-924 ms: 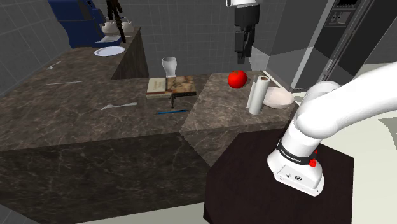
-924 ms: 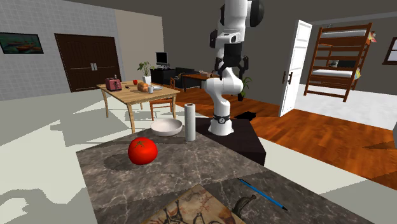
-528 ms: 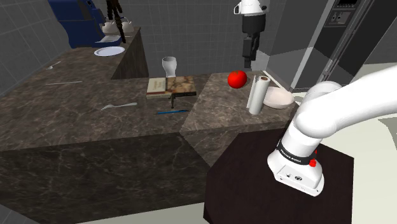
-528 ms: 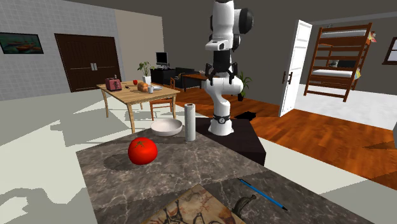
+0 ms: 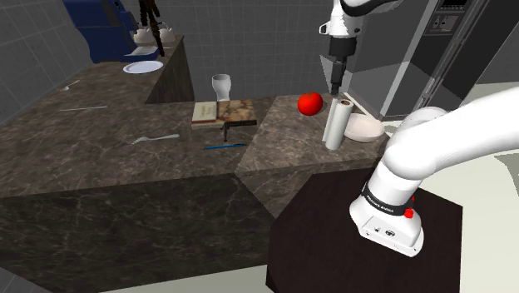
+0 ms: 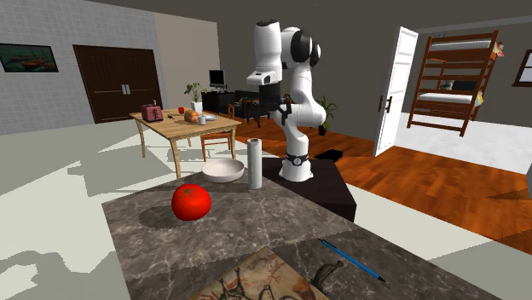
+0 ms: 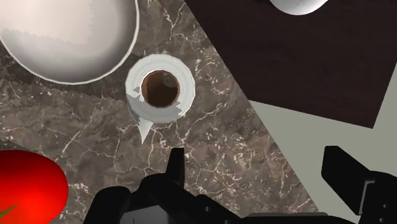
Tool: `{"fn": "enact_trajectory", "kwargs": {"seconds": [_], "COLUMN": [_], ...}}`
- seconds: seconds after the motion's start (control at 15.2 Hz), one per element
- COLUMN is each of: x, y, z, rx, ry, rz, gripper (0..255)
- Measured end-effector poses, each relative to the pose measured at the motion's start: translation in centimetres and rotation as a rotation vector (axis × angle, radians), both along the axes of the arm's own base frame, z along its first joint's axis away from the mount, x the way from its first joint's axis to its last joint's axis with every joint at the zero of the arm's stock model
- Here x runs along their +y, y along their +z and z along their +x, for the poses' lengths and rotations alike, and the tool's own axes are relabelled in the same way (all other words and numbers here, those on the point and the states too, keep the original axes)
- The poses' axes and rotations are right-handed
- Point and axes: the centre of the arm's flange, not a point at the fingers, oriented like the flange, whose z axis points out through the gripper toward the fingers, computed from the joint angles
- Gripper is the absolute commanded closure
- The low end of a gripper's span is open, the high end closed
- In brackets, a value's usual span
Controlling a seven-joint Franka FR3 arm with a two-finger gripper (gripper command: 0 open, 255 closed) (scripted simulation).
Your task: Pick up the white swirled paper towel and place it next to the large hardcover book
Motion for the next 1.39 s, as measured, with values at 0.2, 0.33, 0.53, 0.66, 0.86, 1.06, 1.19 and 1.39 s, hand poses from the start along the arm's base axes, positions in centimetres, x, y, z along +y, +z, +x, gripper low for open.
{"fn": "enact_trajectory", "kwargs": {"seconds": [0.2, 0.33, 0.53, 0.66, 0.86, 1.06, 1.19, 1.39], "x": [-3.2, -5.3, -6.6, -6.9, -6.6, -6.6, -6.6, -6.6], "y": [-2.2, -3.8, -5.2, -6.2, -7.8, -8.5, -8.6, -8.6], "z": [0.1, -0.3, -0.6, -0.8, -0.8, -0.9, -0.9, -0.9], "rx": [-0.012, -0.020, -0.025, -0.025, -0.025, -0.025, -0.025, -0.025], "ry": [0.020, 0.034, 0.041, 0.042, 0.043, 0.043, 0.043, 0.043], "rz": [0.009, 0.016, 0.018, 0.018, 0.018, 0.018, 0.018, 0.018], "gripper": [0, 0, 0, 0, 0, 0, 0, 255]}}
